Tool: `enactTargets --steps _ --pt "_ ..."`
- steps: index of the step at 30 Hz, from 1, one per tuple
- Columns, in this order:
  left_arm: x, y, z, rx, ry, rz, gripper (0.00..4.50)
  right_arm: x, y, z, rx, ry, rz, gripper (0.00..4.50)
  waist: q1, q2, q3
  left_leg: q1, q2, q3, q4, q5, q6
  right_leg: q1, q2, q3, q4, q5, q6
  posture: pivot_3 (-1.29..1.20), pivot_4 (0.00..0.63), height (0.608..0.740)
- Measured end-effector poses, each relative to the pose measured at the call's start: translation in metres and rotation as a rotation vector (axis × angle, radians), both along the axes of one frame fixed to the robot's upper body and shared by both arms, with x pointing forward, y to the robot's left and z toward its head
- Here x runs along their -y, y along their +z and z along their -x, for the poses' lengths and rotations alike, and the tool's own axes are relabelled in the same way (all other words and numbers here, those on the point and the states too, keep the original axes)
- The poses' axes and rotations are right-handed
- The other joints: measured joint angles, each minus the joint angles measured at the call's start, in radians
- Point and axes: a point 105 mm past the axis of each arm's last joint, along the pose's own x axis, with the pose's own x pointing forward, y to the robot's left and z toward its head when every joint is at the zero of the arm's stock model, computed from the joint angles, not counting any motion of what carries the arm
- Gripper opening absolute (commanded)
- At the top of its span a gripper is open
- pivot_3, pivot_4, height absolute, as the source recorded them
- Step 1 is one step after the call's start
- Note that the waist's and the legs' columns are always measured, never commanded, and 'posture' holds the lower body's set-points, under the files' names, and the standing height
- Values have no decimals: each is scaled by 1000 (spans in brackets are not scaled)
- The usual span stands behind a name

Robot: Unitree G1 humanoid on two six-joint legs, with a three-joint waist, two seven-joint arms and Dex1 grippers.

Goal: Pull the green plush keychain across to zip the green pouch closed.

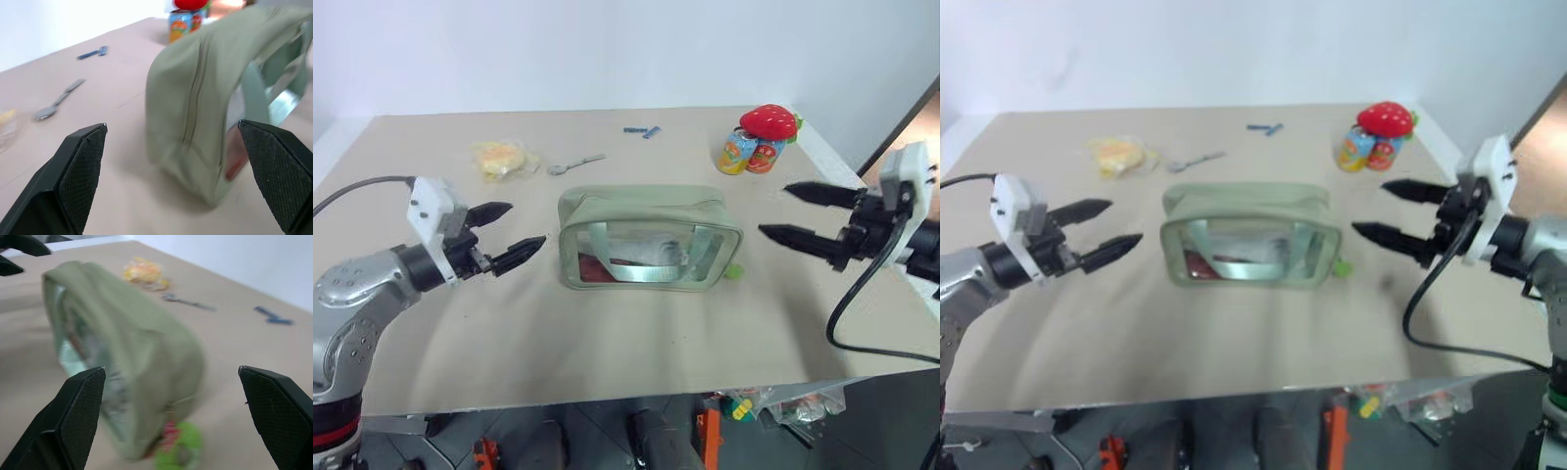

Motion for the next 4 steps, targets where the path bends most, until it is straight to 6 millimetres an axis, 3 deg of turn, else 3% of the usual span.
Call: enactTargets --steps 4 --pt "14 -32 11 -60 35 17 4448 -9 -42 10 -63 -87 -36 4500 3 -1 0 -2 -1 2 2 0 -1 -1 -2 1 0 -1 -1 0 150 740"
